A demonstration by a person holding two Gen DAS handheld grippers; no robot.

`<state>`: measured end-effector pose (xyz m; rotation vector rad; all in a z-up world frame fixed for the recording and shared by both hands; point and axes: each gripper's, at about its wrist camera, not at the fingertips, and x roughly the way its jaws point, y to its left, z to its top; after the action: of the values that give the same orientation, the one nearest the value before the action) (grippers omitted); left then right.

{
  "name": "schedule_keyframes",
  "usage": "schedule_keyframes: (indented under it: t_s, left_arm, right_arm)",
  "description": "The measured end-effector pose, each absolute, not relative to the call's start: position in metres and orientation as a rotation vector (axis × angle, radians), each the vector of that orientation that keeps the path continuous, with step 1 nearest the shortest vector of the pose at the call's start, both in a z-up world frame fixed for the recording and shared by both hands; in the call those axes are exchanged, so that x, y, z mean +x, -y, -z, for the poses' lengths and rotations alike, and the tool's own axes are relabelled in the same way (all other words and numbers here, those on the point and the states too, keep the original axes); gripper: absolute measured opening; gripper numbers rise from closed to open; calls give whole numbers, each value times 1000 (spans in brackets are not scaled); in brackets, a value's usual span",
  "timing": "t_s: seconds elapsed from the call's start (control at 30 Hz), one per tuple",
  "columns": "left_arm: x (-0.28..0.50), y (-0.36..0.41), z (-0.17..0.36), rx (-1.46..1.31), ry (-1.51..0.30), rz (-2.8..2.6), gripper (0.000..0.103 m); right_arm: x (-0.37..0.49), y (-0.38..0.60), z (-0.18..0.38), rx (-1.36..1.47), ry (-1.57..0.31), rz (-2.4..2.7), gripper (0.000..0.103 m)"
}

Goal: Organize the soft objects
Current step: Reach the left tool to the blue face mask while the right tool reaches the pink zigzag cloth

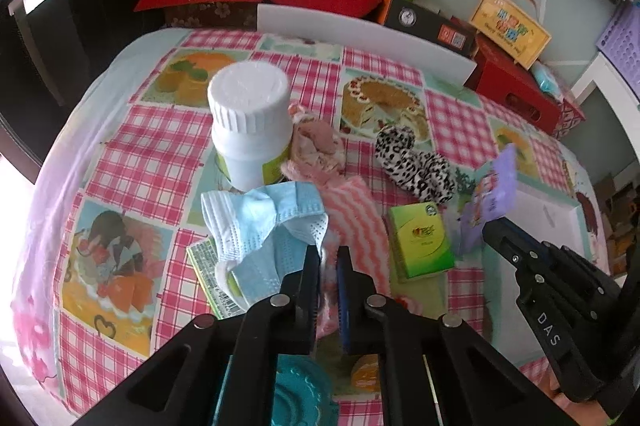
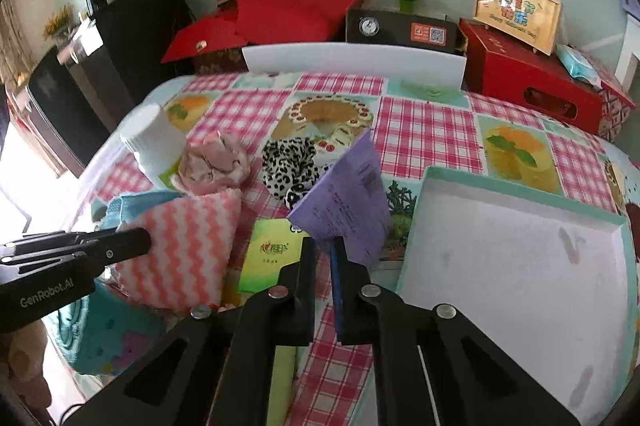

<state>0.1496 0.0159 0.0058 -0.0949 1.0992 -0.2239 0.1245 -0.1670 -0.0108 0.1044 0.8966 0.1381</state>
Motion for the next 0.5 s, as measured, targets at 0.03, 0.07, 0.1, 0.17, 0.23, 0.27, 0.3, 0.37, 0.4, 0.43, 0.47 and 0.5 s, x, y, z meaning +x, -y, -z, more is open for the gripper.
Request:
schedule_keyframes:
  t_s: [0.03,0.07,0.1,0.17,0.23,0.27,0.3,0.37,0.4,0.43,0.47,0.5]
  left_arm:
    - [148,-16,-9,-98,-1090,225,8]
    - [147,-16,-11,-100,-1083,226,8]
    - [146,-16,-15,-102,-1075,227,8]
    - [145,-15,-20,-102,-1061,231,8]
    - [143,-15,-25,-105,-1052,230,8]
    - [143,-14,-26,-105,-1047,230,8]
    - [143,-14,-27,-104,-1045,230,8]
    - [143,-15,-26,-99,-1047,223,8]
    - [144,-15,-25,-100,-1049,223,8]
    - [145,-16,-23,-101,-1054,221,8]
    - [146,-18,-21,-104,-1062,219,8]
    - [146,-19,-20,-104,-1065,218,8]
  right_arm:
    - [123,168,8,112,-887,-139,7]
    - [121,168,6,117,-878,-139,7]
    - [119,169,3,122,-869,-142,6]
    - [117,171,-1,130,-857,-150,6]
    - [115,173,-5,134,-851,-153,6]
    - [114,174,-6,136,-847,-152,6]
    - [113,175,-7,136,-842,-150,6]
    - [113,176,-5,129,-847,-144,6]
    - [113,176,-4,128,-855,-141,6]
    - [114,177,-2,131,-864,-141,6]
    - [115,177,0,137,-874,-143,6]
    - [115,177,2,144,-883,-146,6]
